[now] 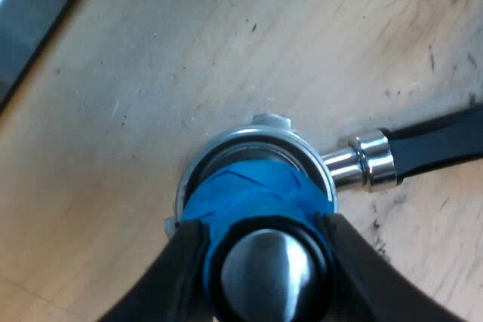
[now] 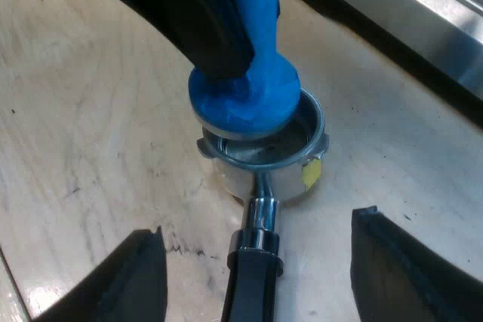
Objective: Grind coffee beans and then tamp
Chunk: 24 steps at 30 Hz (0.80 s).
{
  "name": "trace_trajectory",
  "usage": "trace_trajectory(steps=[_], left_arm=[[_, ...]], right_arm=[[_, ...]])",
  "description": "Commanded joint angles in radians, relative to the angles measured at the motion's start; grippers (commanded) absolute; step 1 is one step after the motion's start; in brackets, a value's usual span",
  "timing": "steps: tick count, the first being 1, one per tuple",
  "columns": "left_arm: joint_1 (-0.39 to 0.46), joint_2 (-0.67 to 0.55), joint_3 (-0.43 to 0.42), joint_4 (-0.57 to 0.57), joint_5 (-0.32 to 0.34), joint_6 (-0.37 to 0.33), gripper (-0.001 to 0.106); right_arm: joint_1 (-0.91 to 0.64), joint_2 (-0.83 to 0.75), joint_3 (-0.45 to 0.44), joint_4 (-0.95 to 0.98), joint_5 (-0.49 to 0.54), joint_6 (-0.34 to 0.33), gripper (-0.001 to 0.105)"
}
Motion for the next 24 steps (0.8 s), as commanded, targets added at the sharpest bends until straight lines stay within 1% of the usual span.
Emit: trace_trajectory(steps=[1, 4, 15, 19, 24], left_arm=[[0.001, -0.002, -0.002, -0.030, 0.008, 0.003, 0.000], [0.001, -0.002, -0.002, -0.045, 0.029, 0.003, 0.000], [0.001, -0.002, -0.002, -0.053, 0.026, 0.003, 0.000], [0.001, -0.002, -0.002, -0.055, 0.010, 0.003, 0.000], [0.001, -0.002, -0.002, -0.055, 0.008, 0.003, 0.000]], right_arm=[[0.000, -0.009, -0.002, -0.015, -0.003, -0.005, 0.055], [0.000, -0.009, -0.002, -0.015, -0.003, -0.005, 0.055], [0.000, -0.009, -0.002, -0.015, -0.003, -0.005, 0.055], [0.000, -0.009, -0.002, -0.015, -0.003, -0.005, 0.055], [0.000, -0.009, -0.002, -0.015, -0.003, -0.005, 0.055]])
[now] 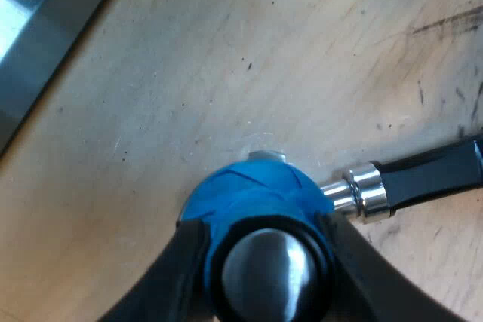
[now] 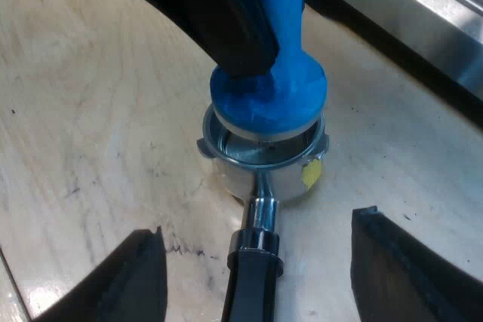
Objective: Grind coffee beans and then tamp
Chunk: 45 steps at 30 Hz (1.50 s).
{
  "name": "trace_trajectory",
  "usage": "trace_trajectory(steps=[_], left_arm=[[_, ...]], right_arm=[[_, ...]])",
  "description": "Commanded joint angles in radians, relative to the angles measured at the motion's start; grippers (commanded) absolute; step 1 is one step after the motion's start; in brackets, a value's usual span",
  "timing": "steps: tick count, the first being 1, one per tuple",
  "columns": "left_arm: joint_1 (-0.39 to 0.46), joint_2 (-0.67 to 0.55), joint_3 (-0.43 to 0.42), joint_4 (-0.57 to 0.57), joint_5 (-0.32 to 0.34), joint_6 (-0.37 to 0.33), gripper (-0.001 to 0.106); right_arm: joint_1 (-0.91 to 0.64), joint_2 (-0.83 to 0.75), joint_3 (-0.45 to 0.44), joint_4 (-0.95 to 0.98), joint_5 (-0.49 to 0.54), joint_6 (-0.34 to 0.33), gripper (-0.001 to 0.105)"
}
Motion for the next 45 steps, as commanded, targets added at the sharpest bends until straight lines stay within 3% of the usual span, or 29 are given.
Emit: trace_trajectory(steps=[1, 13, 19, 33, 45], left_arm=[[0.001, -0.002, -0.002, -0.008, -0.015, 0.003, 0.000], [0.001, -0.002, 0.042, -0.025, -0.017, 0.001, 0.000], [0.001, -0.002, 0.072, -0.104, -0.013, -0.016, 0.000], [0.001, -0.002, 0.076, -0.113, 0.008, -0.016, 0.000], [0.001, -0.002, 0.147, -0.126, 0.032, -0.018, 0.000]], right_arm=[[0.000, -0.009, -0.002, -0.015, -0.003, -0.005, 0.055], [0.000, -0.009, -0.002, -0.015, -0.003, -0.005, 0.055], [0.000, -0.009, -0.002, -0.015, -0.003, -0.005, 0.055], [0.000, -0.009, -0.002, -0.015, -0.003, -0.005, 0.055], [0.000, -0.009, -0.002, -0.015, -0.003, -0.005, 0.055]])
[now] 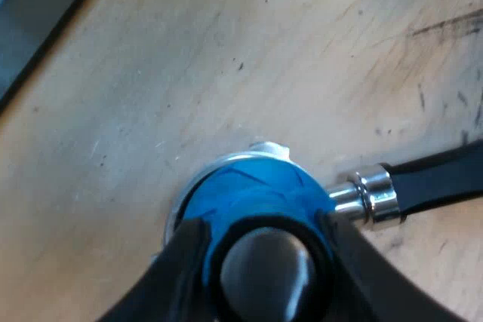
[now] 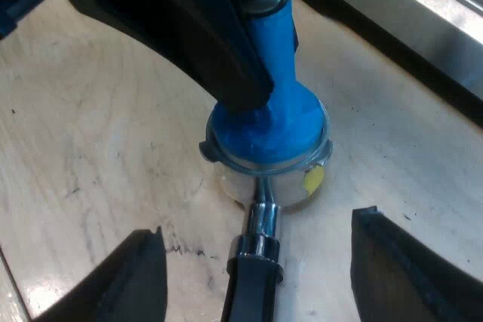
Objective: Grind coffee beans and then tamp
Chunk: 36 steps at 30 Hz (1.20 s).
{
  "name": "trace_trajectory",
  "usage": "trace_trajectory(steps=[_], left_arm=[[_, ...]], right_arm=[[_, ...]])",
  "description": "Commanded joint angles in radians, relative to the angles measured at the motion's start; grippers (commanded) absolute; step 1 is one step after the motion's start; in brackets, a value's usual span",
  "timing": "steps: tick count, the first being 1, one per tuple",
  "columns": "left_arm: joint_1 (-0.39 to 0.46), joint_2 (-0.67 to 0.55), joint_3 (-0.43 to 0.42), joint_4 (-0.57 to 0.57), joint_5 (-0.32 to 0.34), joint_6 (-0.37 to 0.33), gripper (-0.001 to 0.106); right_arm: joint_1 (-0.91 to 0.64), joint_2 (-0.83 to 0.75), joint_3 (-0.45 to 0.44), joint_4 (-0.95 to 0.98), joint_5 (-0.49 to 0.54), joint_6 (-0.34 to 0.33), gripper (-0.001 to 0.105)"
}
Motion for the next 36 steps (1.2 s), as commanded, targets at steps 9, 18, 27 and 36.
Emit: trace_trajectory(steps=[9, 18, 27, 36], left_arm=[[-0.001, 0.007, 0.035, 0.030, -0.004, -0.019, 0.000], [-0.001, 0.007, 0.035, 0.030, -0.010, -0.019, 0.000], [-0.001, 0.115, 0.035, 0.033, -0.005, -0.022, 0.000], [-0.001, 0.125, 0.035, 0.033, -0.012, -0.018, 0.000]], right_arm=[[0.000, -0.009, -0.002, -0.015, -0.003, -0.005, 0.055], [0.000, -0.009, -0.002, -0.015, -0.003, -0.005, 0.055], [0.000, -0.009, -0.002, -0.015, -0.018, -0.005, 0.055], [0.000, -0.009, -0.002, -0.015, -0.018, -0.005, 0.055]])
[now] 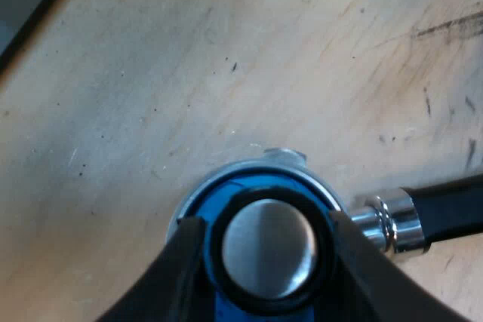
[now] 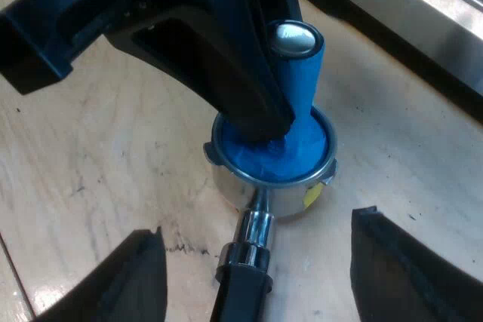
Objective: Grind coffee beans and then tamp
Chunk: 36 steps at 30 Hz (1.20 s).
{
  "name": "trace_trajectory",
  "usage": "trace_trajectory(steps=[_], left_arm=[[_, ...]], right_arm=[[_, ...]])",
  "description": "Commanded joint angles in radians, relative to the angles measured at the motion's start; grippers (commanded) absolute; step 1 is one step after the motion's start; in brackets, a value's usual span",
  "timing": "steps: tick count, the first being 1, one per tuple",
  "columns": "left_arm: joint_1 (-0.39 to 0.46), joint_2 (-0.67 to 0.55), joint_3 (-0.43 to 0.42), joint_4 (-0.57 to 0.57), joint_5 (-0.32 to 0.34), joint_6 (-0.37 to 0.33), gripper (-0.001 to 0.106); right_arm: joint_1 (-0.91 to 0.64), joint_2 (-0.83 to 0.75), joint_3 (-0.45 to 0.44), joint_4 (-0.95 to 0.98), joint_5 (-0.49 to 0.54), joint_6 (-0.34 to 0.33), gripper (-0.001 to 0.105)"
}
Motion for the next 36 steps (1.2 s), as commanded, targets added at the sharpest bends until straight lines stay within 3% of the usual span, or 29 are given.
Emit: trace_trajectory(steps=[1, 25, 36], left_arm=[[-0.001, 0.038, 0.031, 0.074, -0.031, -0.003, 0.000], [-0.001, 0.038, 0.059, 0.088, -0.053, -0.003, 0.000], [-0.001, 0.038, 0.057, 0.065, -0.138, -0.003, 0.000]], right_arm=[[0.000, -0.009, -0.002, -0.015, -0.011, -0.005, 0.055], [0.000, -0.009, -0.002, -0.015, -0.011, -0.005, 0.055], [0.000, -0.009, -0.002, -0.015, -0.011, -0.005, 0.055]])
